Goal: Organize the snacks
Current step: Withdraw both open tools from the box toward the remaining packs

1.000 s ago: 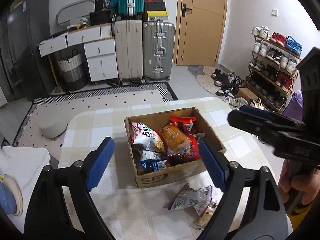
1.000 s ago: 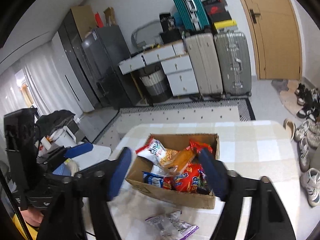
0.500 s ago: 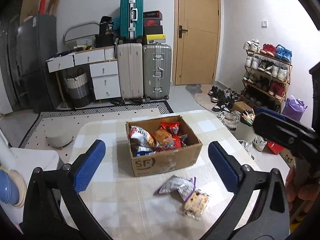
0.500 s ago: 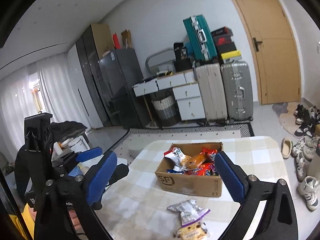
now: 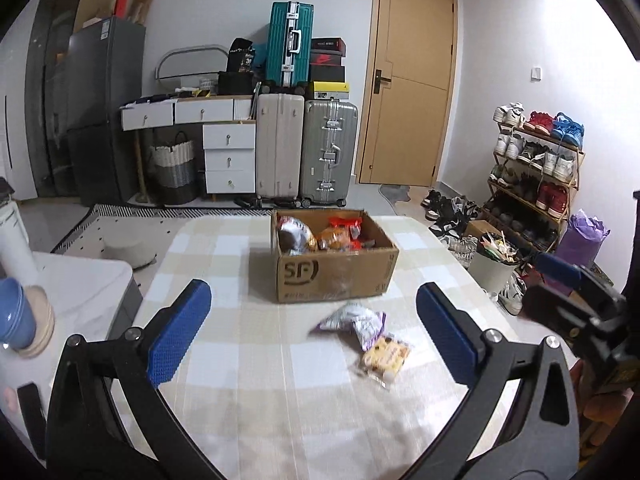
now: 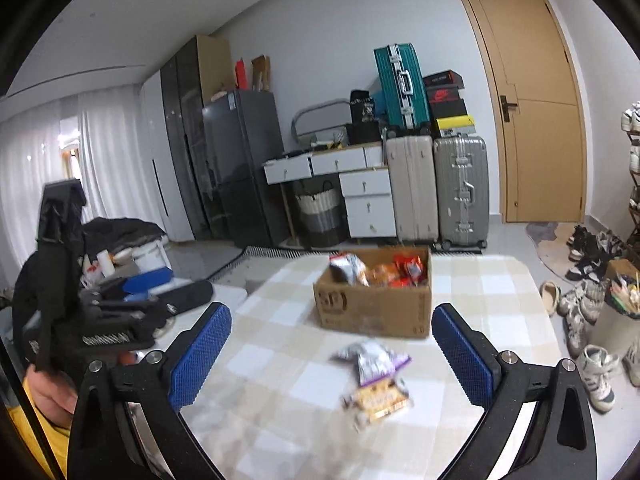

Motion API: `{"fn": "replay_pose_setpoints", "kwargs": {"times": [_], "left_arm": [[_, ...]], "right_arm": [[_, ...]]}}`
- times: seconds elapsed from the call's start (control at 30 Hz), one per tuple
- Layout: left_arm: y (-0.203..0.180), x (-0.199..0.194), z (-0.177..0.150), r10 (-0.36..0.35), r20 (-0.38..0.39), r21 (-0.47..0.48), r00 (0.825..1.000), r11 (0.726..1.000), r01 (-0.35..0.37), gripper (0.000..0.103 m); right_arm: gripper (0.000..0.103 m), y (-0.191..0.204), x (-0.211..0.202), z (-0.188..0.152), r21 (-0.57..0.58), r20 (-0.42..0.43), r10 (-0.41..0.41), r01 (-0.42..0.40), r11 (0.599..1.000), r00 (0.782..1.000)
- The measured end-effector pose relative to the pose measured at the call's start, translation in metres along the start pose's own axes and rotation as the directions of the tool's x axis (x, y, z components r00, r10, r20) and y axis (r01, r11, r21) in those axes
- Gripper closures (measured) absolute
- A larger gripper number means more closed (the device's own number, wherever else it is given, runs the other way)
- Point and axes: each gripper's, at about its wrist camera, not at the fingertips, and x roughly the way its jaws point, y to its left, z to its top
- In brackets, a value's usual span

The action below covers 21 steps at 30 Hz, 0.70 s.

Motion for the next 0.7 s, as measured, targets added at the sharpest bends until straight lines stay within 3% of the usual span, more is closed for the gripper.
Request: {"fn": "replay_pose_setpoints", "kwargs": {"times": [0.13,0.33,0.7], "left_arm": [[0.005,-0.006,-0.032,0.013,-0.025,0.019,1.000,1.000,-0.012,0.000],[0.006,0.016,-0.067,-0.003,-0.088,0.011,0.996,1.000,0.004,0.000],[0.010,0.116,-0.074,-0.047,-0.171,-0.009,0.984,0.999,0.046,0.000]], "right_arm": [[0.001,-0.004,0.003,-0.025,0.027,-0.033,-0.001,0.002,1.000,0.999],[0.001,-0.010,0.018,-0.052,0.027,-0.095,-0.028,0.031,0.999,0.995],[0.001,-0.039,0.086,-0.086,0.065,-0.240,0.009,0.007,0.998,0.971]]}}
